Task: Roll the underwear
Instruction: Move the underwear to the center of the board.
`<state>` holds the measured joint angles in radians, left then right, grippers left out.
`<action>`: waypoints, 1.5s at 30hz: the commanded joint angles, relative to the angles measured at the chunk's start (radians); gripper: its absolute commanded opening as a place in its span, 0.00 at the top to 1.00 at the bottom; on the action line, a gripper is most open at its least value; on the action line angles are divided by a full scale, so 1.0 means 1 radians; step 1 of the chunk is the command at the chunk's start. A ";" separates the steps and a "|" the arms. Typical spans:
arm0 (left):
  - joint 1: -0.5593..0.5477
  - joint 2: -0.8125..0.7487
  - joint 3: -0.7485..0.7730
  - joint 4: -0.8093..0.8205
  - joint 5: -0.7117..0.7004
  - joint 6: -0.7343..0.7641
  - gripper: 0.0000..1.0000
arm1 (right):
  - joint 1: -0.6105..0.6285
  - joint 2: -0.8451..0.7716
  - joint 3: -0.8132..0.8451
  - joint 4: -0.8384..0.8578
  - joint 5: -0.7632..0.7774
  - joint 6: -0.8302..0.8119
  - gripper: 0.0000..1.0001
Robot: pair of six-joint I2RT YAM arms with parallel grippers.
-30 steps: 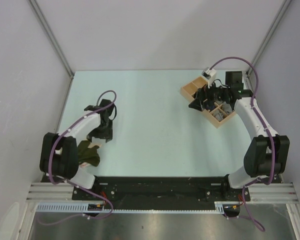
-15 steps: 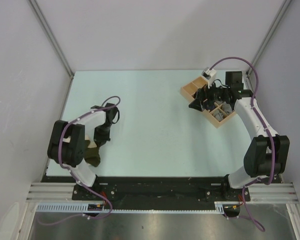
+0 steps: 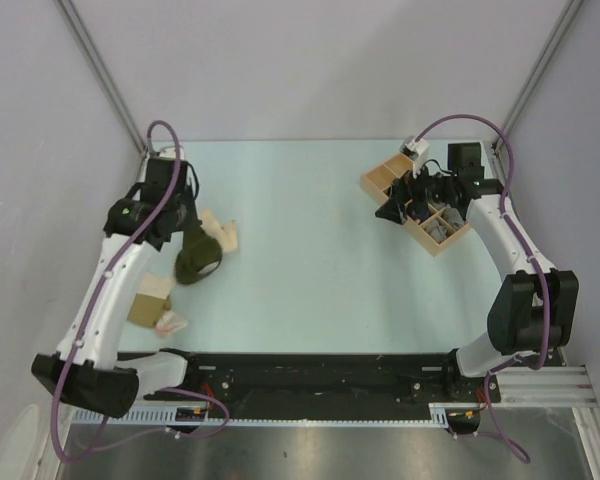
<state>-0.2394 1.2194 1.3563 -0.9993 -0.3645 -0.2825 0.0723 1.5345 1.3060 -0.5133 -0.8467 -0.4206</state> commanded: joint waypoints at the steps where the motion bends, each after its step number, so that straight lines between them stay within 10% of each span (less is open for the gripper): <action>1: -0.023 -0.057 0.139 0.020 0.185 0.069 1.00 | 0.015 -0.016 0.007 -0.004 -0.005 -0.017 0.00; 7: -0.075 -0.031 0.279 0.158 0.566 0.053 1.00 | 0.023 -0.019 0.007 -0.005 0.017 -0.024 0.00; 18: -0.402 0.141 0.377 0.355 0.808 -0.056 1.00 | 0.006 -0.033 0.007 -0.011 0.058 -0.056 0.00; 25: -0.358 0.006 -0.072 0.586 0.768 -0.235 1.00 | -0.020 -0.019 0.007 -0.019 0.057 -0.063 0.01; 31: -0.054 -0.018 -0.643 0.904 0.773 -0.438 0.98 | 0.024 0.033 0.009 -0.057 0.041 -0.116 0.00; 41: -0.005 -0.207 -0.674 0.913 0.720 -0.146 0.06 | 0.159 0.160 -0.013 -0.467 -0.140 -0.905 0.00; 45: -0.003 -0.131 -0.646 0.857 0.728 -0.061 0.00 | 0.226 0.213 -0.005 -0.376 -0.079 -0.787 0.00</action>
<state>-0.2420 1.0260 0.6533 -0.1421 0.3672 -0.4725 0.2447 1.7153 1.2949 -0.8925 -0.9249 -1.1328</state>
